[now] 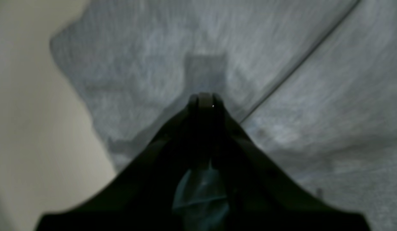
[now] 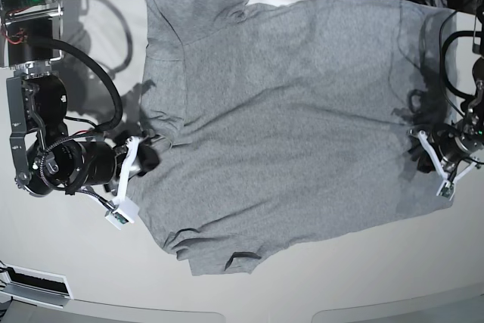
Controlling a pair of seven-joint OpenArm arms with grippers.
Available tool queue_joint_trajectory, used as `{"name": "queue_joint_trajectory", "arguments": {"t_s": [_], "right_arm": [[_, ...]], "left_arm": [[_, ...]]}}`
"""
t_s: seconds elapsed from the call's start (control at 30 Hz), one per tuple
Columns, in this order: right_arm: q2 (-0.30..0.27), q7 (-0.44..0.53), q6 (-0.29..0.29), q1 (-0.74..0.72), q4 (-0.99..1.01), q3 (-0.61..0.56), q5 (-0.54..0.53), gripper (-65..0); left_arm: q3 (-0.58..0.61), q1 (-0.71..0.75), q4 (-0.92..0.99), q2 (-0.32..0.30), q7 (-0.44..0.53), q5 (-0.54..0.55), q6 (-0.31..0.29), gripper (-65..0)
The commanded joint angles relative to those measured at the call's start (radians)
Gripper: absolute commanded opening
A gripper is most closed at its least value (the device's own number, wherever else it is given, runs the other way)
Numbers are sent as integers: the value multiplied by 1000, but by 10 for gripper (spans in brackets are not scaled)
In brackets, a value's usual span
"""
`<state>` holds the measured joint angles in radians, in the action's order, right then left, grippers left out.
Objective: Layout the t-shirt on the table in an organized manner, then fold the t-shirt properly
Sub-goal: 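Regrasp the shirt edge with the right gripper and pull it outward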
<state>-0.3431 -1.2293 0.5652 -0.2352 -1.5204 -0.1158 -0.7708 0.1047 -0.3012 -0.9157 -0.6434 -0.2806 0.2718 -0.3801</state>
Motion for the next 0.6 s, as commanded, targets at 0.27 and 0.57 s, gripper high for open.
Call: {"name": "queue_joint_trajectory", "arguments": {"t_s": [0.27, 0.57], "right_arm": [[117, 119, -131, 80, -16, 5, 156, -258], [242, 212, -269, 209, -16, 5, 481, -258]], "left_arm": [[-6, -14, -11, -16, -23, 55, -12, -650], [-6, -12, -11, -16, -23, 65, -12, -650]]}}
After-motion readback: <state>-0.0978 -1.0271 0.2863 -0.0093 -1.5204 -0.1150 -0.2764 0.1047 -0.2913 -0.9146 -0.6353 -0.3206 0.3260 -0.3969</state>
